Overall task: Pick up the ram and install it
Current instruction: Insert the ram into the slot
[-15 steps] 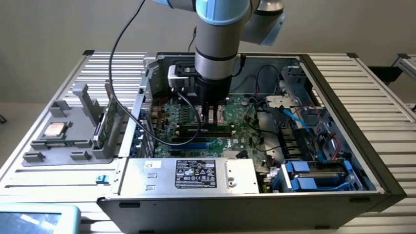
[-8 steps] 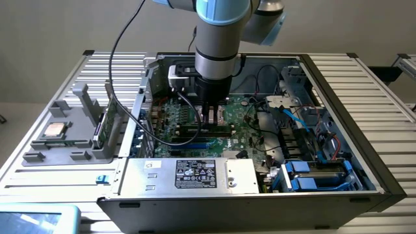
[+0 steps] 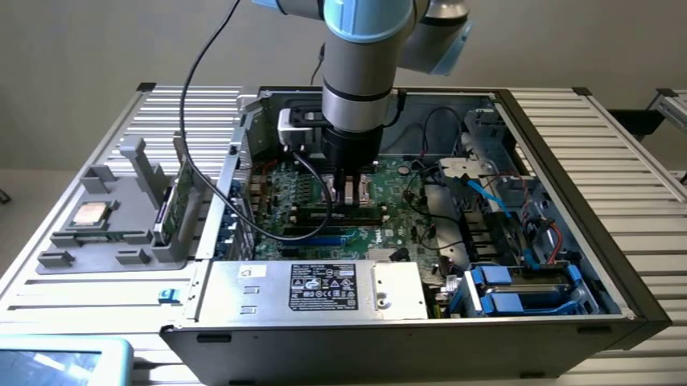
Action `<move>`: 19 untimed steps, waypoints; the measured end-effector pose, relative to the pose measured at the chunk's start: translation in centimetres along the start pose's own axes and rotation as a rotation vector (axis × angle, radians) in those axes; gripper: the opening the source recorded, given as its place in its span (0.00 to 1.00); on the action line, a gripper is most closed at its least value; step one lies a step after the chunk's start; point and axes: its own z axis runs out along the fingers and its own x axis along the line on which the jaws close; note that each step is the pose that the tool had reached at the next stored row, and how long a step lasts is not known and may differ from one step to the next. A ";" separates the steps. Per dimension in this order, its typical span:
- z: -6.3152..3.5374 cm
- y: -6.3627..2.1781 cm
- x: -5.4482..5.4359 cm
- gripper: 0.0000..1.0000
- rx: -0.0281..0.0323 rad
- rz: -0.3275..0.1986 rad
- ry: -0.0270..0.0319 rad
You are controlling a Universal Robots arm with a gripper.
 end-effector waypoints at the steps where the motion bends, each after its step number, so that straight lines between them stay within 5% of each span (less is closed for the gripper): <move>1: 0.00 0.00 0.0 0.11 0.0000 0.000 0.0001; 19: 0.51 -0.01 0.0 0.11 0.0032 0.000 0.0001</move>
